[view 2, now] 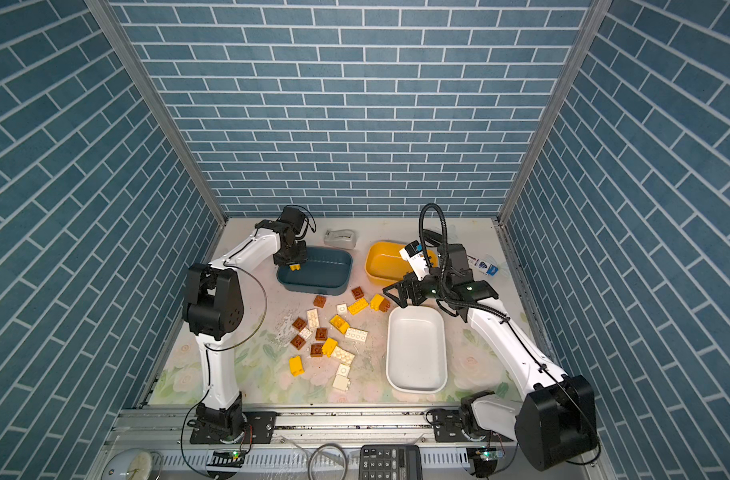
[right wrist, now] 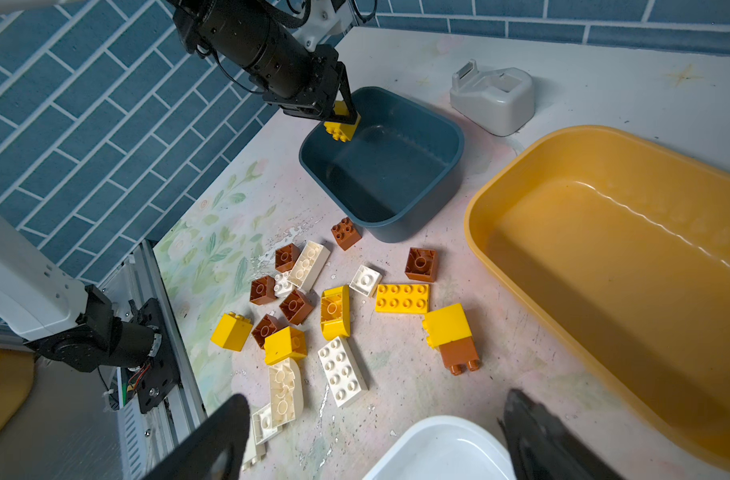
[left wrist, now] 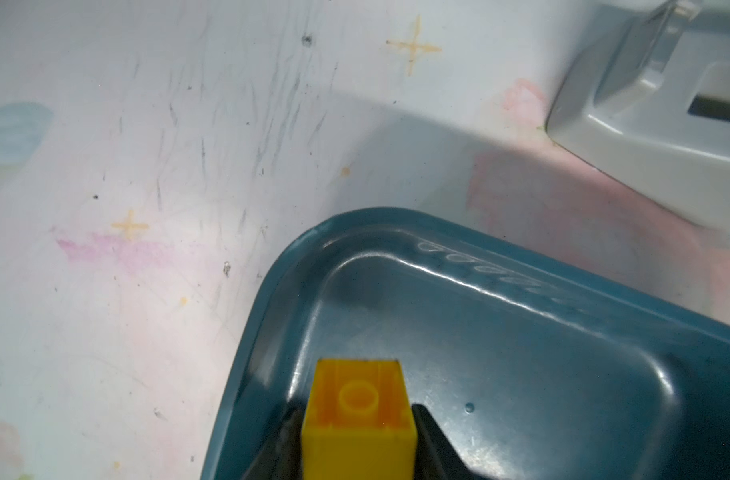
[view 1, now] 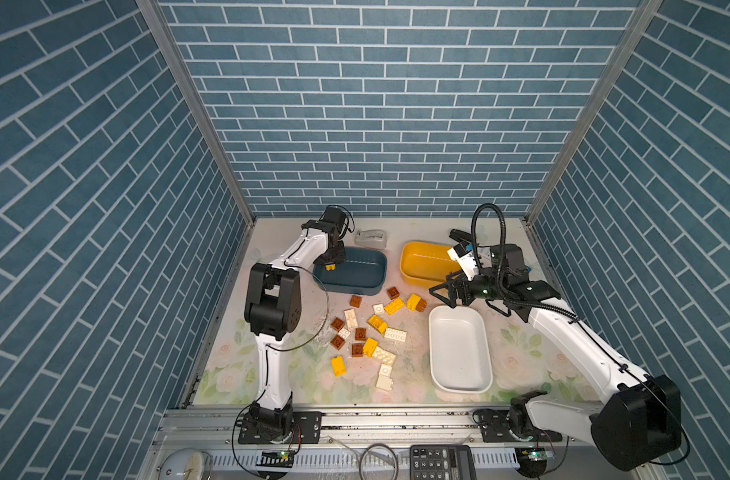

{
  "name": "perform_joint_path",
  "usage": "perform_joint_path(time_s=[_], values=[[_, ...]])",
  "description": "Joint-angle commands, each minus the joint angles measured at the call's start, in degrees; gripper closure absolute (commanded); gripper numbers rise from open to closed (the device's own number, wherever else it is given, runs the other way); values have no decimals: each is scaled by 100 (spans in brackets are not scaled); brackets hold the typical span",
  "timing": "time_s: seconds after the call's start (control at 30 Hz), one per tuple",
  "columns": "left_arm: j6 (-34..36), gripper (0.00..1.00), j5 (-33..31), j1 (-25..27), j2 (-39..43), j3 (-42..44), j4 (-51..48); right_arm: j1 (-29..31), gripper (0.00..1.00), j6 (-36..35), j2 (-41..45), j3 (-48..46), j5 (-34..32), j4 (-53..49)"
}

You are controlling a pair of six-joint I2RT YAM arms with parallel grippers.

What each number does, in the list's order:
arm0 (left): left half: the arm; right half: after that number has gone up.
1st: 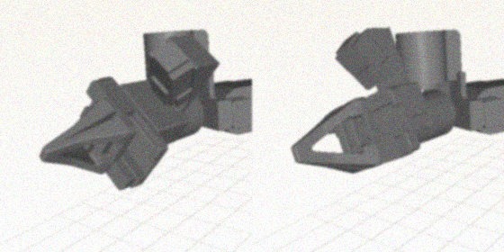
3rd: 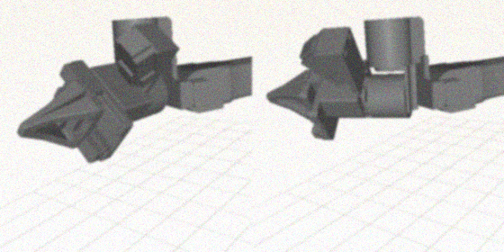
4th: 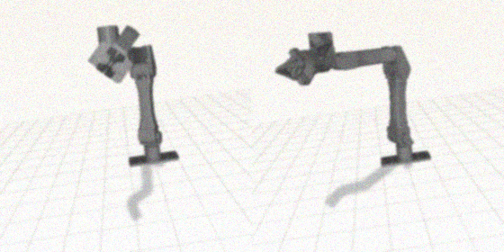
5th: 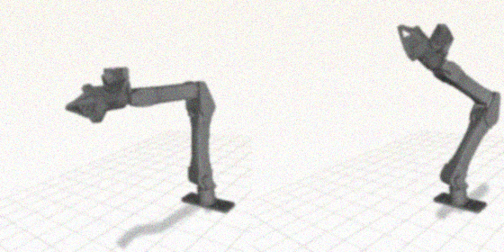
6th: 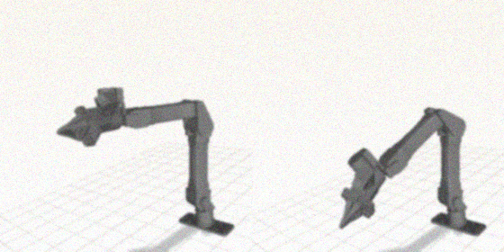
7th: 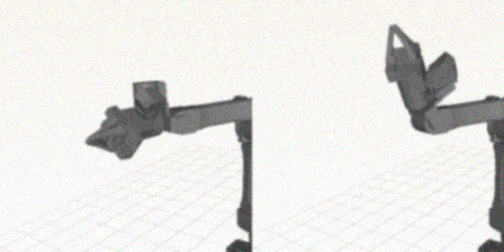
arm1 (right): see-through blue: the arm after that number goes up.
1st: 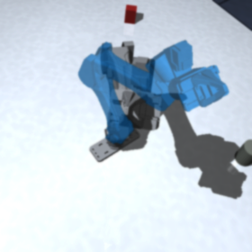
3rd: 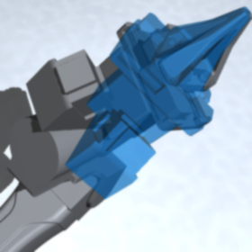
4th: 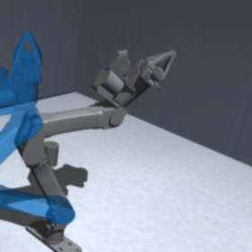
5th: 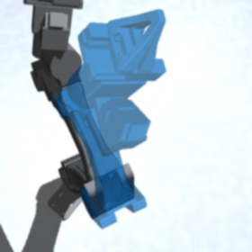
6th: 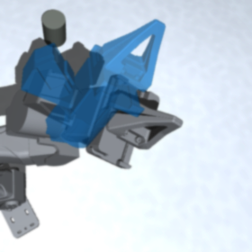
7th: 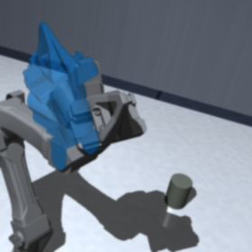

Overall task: Sort the legos into containers by color
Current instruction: 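Open the left gripper to drop the yellow brick into the teal bin, then lower the left gripper onto a brown brick and grasp it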

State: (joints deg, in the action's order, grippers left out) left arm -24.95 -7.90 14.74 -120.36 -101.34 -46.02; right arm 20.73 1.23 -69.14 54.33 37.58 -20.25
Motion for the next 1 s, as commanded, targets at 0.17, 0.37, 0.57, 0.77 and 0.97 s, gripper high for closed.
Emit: perform_joint_path(time_s=[0.17, 0.37, 0.57, 0.77, 0.97], values=[[240, 28, 230, -15, 612, 250, -288, 27, 5, 124, 148, -128, -84, -57], [87, 24, 571, 134, 1842, 1477, -320, 27, 5, 130, 70, -120, -16, -45], [713, 22, 786, 410, 2873, 2665, -515, 36, 5, 117, -33, -56, 39, -92], [1273, 24, 908, 650, 3414, 3646, -373, 28, 5, 133, -133, -36, 169, -128], [2185, 27, 1340, 674, 3325, 4149, -75, 36, 5, 141, -152, -34, 140, -212]])
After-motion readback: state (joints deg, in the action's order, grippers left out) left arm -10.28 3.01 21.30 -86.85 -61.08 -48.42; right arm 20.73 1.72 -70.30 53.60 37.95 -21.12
